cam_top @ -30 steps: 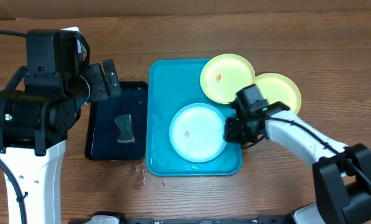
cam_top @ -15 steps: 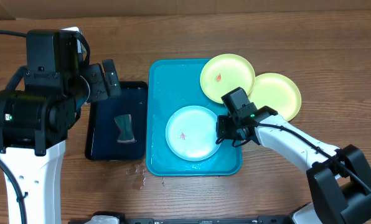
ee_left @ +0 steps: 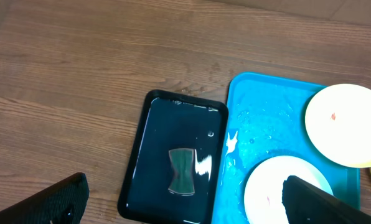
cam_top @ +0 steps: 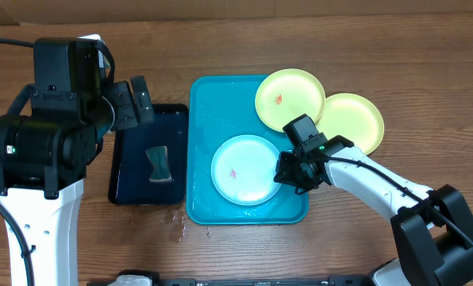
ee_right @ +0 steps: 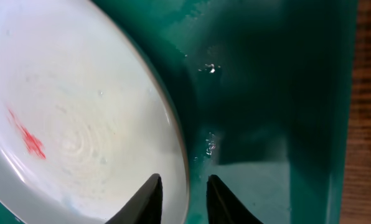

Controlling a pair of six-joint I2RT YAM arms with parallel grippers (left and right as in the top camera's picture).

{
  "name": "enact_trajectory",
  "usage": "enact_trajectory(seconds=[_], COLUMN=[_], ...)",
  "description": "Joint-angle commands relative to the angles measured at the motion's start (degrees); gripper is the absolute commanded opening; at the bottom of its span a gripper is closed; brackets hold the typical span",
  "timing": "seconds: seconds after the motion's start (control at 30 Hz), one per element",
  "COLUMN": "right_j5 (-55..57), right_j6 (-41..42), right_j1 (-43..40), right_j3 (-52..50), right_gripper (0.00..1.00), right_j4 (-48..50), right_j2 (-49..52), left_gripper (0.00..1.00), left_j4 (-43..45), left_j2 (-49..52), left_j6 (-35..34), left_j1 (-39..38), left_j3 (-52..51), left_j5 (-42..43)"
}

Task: Clean dirty plates on tray and stack at the side

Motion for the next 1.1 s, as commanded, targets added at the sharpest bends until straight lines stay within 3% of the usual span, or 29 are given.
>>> enact_trajectory(seconds=[0.0, 0.1, 0.2, 0.33, 0.43, 0.67, 0.9, 0.97, 1.0, 1.07], right_j5=[0.6, 3.0, 3.9, 4.0, 4.1, 5.5, 5.5, 5.5, 5.6, 5.5], right_j6=[1.0, 1.0, 1.0, 1.0, 1.0, 1.0, 1.0, 1.0, 1.0, 1.0], right_j1=[0.0, 0.0, 0.0, 0.0, 0.0, 0.0, 0.0, 0.0, 0.0, 0.0], right_j3=[0.8, 0.8, 0.8, 0.7, 0.7, 0.7, 0.7, 0.7, 0.7, 0.7], right_gripper=[0.18, 0.06, 0.04, 0.05, 0.22, 0.08, 0.11, 0.07, 0.07, 0.06], right_j4=[0.5, 0.7, 0.7, 0.7, 0.8, 1.5, 2.3, 2.3, 2.3, 2.5], right_j2=[-0.3, -0.3, -0.3, -0.3, -0.3, -0.3, 0.7, 1.2, 1.5, 1.8], left_gripper=[1.00, 1.00, 1.00, 1.00, 1.00, 1.00, 1.00, 1.00, 0.94, 0.91], left_j4=[0.0, 0.0, 0.0, 0.0, 0.1, 3.3, 0.9, -0.2, -0.5, -1.1], left_j2=[0.1, 0.1, 0.1, 0.1, 0.1, 0.1, 0.2, 0.3, 0.4, 0.8], left_j6=[-1.2, -1.2, -1.2, -1.2, -1.2, -1.2, -1.9, -3.9, -5.2, -7.9], left_j1=[-0.1, -0.1, -0.1, -0.1, -0.1, -0.1, -0.1, -0.1, -0.1, -0.1], left_j3=[0.2, 0.2, 0.2, 0.2, 0.2, 0.2, -1.4, -3.8, -5.4, -9.0], left_j5=[0.3, 0.3, 0.3, 0.3, 0.3, 0.3, 7.0, 6.9, 6.9, 6.9])
